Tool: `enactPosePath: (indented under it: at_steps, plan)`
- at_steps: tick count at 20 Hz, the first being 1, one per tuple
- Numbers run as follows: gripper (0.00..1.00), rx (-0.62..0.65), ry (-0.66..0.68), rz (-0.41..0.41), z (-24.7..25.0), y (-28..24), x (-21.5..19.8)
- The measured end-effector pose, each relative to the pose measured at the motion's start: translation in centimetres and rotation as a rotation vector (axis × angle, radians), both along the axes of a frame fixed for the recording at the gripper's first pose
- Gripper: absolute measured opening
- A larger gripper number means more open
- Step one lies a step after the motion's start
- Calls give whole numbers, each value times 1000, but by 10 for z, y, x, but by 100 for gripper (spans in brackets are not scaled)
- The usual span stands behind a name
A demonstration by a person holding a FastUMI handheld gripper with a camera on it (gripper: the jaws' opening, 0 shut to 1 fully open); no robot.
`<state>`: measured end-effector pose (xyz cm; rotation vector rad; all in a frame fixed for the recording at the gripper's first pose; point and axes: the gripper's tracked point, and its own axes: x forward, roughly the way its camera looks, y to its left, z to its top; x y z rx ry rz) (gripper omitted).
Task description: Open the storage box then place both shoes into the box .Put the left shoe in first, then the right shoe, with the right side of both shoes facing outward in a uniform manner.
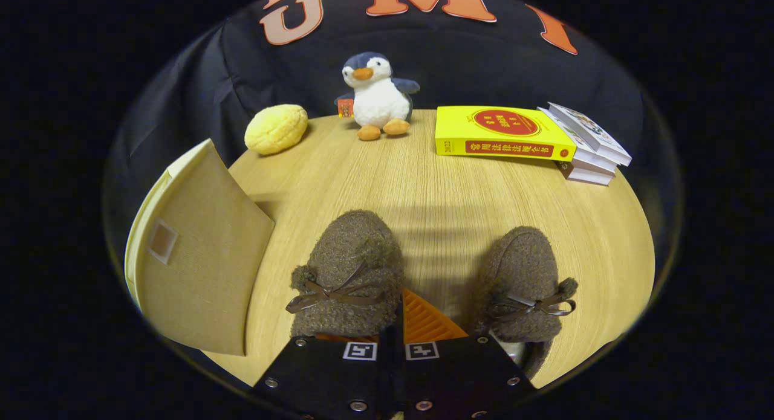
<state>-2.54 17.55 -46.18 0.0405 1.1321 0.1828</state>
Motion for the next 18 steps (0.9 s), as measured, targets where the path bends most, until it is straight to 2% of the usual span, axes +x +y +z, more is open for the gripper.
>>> enactPosePath:
  at_steps: [8, 11, 15, 18]
  plan:
    - [3, 51, -98, -39, 109, 42, 12]
    - [3, 59, -104, -34, 144, 77, 17]
    - [3, 88, -96, 11, 169, 139, 18]
    - [2, 95, -59, 31, 165, 183, 18]
